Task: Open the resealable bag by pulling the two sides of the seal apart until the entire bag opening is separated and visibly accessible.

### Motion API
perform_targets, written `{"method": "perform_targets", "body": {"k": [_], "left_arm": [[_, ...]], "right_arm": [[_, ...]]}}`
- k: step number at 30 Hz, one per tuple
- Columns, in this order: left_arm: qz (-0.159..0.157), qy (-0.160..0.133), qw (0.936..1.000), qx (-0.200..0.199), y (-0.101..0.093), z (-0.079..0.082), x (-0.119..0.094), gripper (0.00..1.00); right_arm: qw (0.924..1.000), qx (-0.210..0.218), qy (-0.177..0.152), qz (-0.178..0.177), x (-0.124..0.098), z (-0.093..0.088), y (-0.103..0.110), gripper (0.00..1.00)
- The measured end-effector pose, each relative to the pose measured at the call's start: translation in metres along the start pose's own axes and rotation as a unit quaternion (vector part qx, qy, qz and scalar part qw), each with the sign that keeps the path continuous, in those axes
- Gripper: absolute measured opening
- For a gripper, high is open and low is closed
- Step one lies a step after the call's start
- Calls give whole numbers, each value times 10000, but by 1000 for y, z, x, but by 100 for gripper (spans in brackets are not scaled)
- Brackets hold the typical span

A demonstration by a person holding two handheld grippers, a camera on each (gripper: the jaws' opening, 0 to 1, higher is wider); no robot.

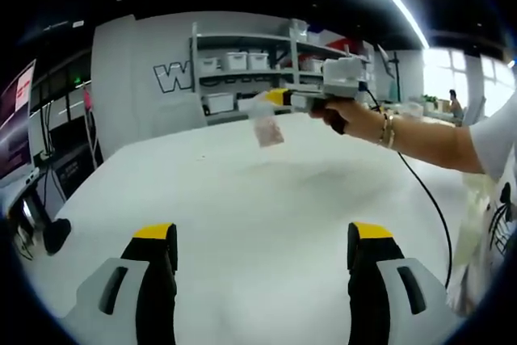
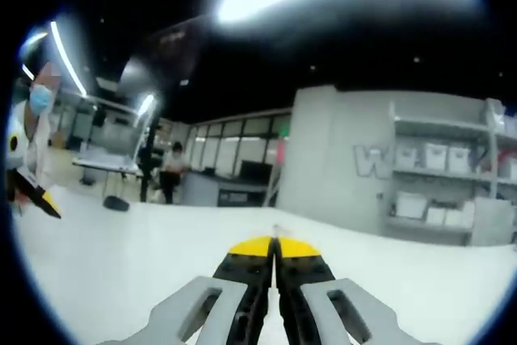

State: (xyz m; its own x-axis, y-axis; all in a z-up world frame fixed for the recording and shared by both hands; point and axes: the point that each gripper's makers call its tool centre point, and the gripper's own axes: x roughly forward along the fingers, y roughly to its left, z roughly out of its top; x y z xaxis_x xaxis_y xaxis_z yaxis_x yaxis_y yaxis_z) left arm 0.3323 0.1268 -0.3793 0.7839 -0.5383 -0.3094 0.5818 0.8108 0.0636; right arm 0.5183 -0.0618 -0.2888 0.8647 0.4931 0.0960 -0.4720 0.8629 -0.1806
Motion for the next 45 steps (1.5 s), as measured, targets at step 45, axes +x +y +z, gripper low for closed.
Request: {"method": "perform_targets", "body": {"k": [45], "left_arm": [[-14,26,10000,-33,1,-6,-6,85]], "right_arm": [[9993,139,-204,267,-32,4,14,0]]}}
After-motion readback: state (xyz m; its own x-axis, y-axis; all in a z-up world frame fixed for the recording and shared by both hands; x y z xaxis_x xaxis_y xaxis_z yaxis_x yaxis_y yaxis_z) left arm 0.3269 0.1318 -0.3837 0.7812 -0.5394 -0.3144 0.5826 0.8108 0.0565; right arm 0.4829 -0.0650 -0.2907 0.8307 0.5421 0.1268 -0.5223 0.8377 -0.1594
